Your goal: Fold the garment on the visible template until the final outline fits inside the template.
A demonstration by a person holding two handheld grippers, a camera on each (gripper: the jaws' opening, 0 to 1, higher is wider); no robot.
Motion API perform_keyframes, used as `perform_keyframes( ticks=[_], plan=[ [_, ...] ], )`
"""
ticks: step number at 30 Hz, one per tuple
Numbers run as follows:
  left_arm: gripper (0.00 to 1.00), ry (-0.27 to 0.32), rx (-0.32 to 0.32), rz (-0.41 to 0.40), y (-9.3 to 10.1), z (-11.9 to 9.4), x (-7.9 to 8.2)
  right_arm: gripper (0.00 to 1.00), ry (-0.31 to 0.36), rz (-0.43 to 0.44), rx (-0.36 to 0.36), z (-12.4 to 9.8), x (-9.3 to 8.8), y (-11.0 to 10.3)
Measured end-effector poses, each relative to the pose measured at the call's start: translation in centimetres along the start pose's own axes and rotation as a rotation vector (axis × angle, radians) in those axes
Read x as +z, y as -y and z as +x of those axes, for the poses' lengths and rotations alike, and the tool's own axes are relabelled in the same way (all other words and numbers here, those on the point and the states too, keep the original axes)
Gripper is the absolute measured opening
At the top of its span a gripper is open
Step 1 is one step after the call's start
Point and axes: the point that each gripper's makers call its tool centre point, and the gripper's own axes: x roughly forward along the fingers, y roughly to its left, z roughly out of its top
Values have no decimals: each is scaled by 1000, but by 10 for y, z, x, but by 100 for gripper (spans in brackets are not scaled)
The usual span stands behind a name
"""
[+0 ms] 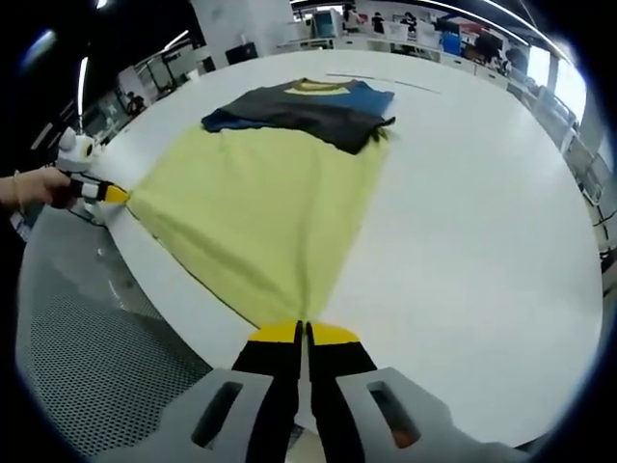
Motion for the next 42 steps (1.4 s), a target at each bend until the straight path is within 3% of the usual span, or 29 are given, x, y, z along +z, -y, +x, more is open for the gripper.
perform_keyframes(
  ticks=[11,19,28,42],
  plan=[
    [0,12,-3,-13,1,-7,-4,3,22,25,-5,-10,1,-1],
    [0,18,-79,-30,14,-23,-9,2,47,45,-13,-26,1,1],
    [0,-26,-125,-27,29,-36,-27,2,51,53,5,-49,-5,-7],
    [0,-7,-174,-31,43,-69,-29,2,44,4,36,-75,-14,-26]
  ],
)
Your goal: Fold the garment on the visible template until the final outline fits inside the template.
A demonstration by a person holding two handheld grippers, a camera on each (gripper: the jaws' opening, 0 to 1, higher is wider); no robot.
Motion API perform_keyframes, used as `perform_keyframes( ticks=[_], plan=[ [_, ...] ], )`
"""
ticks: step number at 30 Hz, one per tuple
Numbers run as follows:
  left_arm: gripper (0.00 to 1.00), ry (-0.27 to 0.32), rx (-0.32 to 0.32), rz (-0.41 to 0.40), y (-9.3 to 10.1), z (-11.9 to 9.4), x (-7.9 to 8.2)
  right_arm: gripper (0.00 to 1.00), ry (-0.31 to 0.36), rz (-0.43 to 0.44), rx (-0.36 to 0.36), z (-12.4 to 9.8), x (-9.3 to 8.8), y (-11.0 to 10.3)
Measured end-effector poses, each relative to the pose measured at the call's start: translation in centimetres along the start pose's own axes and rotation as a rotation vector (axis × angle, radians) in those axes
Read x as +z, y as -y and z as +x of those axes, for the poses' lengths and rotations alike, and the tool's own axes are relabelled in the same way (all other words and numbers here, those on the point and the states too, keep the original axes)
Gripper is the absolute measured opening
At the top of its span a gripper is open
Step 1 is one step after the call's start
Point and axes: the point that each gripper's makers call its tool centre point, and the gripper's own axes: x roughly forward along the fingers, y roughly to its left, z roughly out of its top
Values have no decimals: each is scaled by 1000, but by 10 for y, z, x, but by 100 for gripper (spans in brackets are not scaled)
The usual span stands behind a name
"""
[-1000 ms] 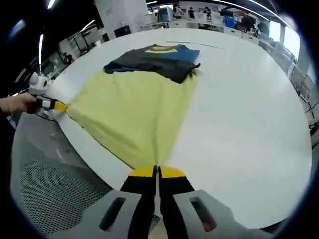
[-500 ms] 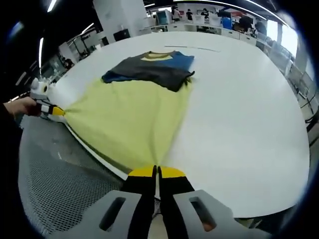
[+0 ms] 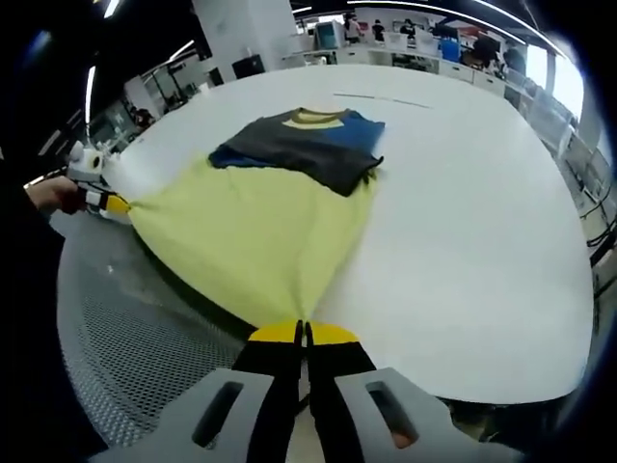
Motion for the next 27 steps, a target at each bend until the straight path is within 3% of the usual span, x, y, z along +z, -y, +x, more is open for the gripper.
perform_keyframes(
  ticks=[11,27],
  plan=[
    [0,-2,-27,23,13,-12,-2,2,23,-38,-17,-21,2,-8],
    [0,11,-73,35,38,-49,1,2,31,-100,15,-48,10,-25]
  ],
)
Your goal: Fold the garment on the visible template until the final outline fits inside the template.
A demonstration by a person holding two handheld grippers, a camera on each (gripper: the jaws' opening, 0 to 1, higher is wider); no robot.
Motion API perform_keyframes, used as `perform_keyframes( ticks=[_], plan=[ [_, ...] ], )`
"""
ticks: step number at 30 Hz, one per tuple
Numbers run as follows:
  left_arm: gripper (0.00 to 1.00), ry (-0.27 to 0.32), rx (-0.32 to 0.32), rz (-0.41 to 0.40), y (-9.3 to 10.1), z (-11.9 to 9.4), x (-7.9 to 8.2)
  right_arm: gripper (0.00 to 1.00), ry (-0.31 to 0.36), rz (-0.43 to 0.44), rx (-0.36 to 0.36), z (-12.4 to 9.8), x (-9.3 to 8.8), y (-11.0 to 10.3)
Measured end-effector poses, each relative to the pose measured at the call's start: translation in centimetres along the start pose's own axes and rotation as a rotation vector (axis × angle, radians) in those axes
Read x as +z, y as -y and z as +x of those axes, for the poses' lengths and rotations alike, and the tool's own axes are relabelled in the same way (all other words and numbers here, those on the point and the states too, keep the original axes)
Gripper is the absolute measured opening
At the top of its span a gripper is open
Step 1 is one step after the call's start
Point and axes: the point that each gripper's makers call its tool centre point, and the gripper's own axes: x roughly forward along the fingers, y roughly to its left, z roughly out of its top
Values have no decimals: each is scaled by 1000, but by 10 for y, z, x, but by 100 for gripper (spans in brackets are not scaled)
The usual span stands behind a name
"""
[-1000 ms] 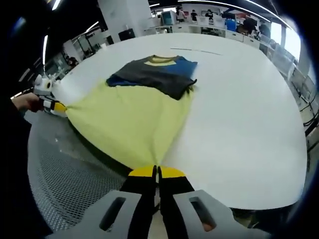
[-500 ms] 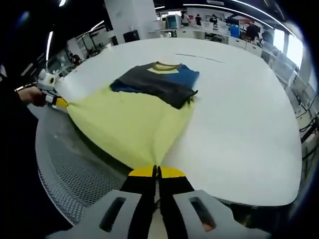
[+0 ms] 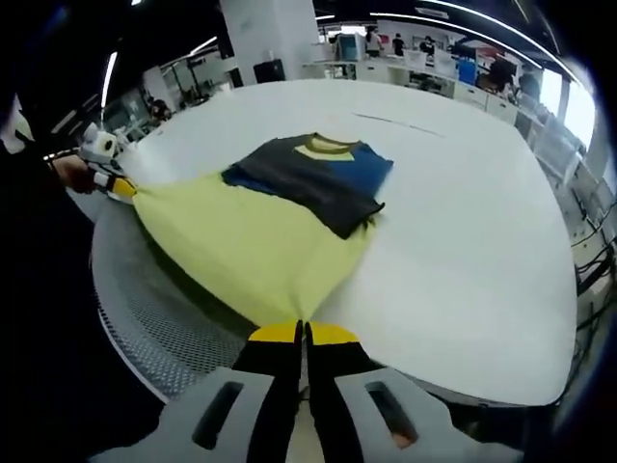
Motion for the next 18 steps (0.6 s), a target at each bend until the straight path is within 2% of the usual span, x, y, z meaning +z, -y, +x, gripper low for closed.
perform_keyframes(
  ticks=[5,9,12,18],
  plan=[
    [0,3,-10,4,6,-9,5,2,1,-19,8,-4,4,-4],
    [0,17,-31,27,12,-11,19,2,27,-27,-6,-10,17,1],
    [0,37,-38,45,12,-12,35,2,53,-47,-17,-13,33,7],
    [0,88,-37,94,5,-7,76,2,91,-93,-35,-8,64,26]
  ],
)
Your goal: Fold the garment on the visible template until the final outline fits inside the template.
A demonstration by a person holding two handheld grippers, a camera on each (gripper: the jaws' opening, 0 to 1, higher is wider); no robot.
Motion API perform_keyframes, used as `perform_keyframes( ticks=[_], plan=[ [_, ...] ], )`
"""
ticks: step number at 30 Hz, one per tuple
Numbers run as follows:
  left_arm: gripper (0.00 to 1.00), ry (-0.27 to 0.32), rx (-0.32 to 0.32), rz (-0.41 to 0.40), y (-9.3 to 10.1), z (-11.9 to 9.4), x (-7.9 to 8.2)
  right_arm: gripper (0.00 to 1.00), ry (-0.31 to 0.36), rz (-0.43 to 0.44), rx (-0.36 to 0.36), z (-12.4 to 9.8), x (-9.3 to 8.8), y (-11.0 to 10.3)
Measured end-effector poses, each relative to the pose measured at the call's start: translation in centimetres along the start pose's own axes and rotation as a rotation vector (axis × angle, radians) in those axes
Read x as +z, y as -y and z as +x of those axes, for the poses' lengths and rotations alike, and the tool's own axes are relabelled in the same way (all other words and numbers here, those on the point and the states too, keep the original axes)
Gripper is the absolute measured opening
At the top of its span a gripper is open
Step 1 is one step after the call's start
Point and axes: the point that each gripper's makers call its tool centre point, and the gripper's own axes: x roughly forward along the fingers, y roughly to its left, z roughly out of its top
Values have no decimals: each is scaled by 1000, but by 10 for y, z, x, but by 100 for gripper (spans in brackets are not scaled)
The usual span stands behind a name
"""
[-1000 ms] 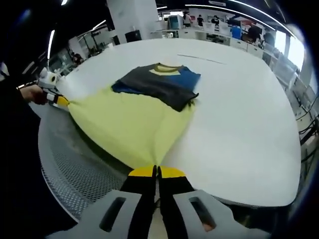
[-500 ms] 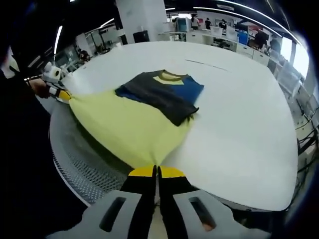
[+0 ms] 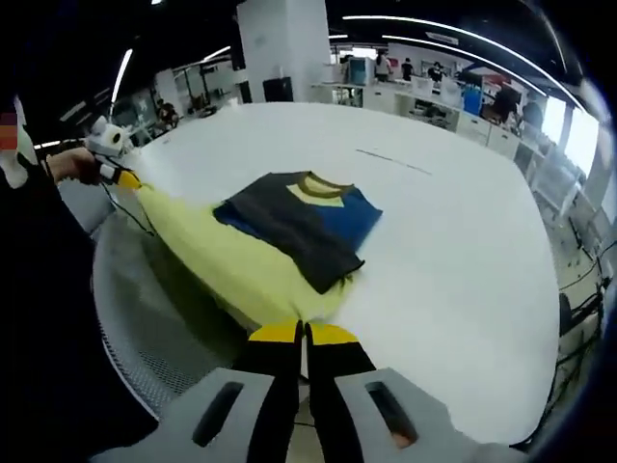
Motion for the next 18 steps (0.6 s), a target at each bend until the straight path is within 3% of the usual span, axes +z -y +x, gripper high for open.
perform_keyframes(
  ticks=[8,12,18],
  plan=[
    [0,41,1,37,-13,10,36,2,31,-66,-15,16,34,28],
    [0,94,-5,-19,-19,16,51,2,50,-72,-27,24,48,43],
    [0,116,4,-37,-31,26,69,2,52,-79,-27,40,59,59]
  ],
)
